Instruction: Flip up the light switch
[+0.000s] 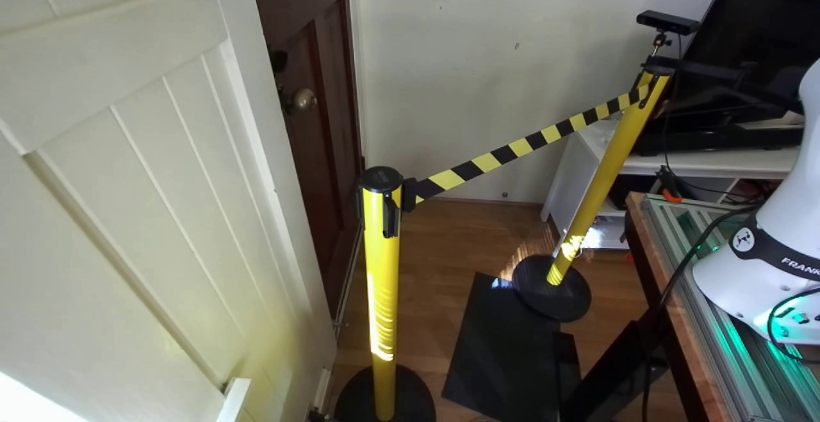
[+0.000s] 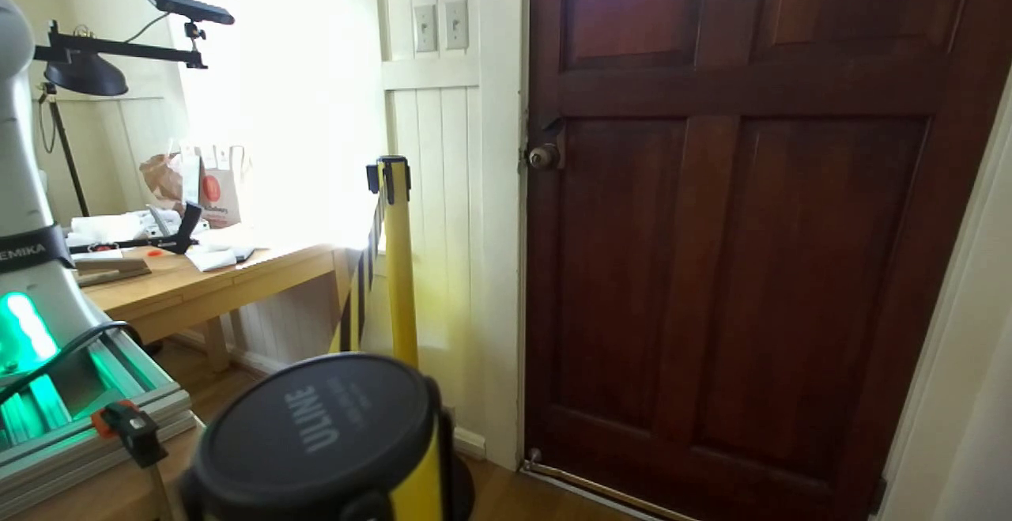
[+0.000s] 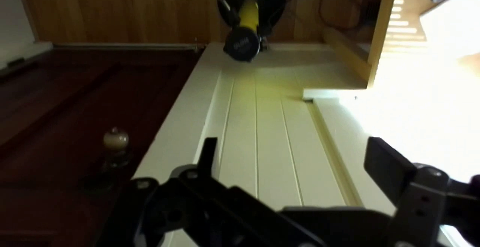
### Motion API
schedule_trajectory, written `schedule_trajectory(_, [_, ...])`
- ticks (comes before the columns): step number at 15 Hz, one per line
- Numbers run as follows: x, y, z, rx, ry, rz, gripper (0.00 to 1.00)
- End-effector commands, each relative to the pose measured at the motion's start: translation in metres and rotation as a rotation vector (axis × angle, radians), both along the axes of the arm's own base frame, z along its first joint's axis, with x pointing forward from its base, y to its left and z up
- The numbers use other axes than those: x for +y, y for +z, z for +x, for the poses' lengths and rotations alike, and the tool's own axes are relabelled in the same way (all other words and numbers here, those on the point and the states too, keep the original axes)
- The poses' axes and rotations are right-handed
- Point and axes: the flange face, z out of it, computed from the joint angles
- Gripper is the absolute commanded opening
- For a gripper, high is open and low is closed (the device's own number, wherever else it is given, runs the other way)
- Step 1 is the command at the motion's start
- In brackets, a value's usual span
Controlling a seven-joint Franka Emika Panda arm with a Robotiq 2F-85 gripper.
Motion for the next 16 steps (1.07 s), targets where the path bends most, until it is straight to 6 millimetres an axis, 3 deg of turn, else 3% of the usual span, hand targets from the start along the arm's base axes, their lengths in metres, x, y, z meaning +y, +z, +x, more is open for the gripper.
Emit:
schedule_trajectory(1, [-0.013,-0.017,-0.065,0.124,-0.057,0.059,1.0])
schedule_trajectory(6, [-0.018,-0.052,-0.131,0.278,-0.223,0.154,1.0])
schedule_trajectory(7, [-0.014,-0.034,-0.097,0.23,-0.163,0.099,1.0])
schedule_trajectory(10, [-0.018,-0.048,-0.12,0.27,-0.201,0.123,1.0])
schedule_trajectory(16, [-0.02,-0.052,-0.124,0.279,-0.208,0.123,1.0])
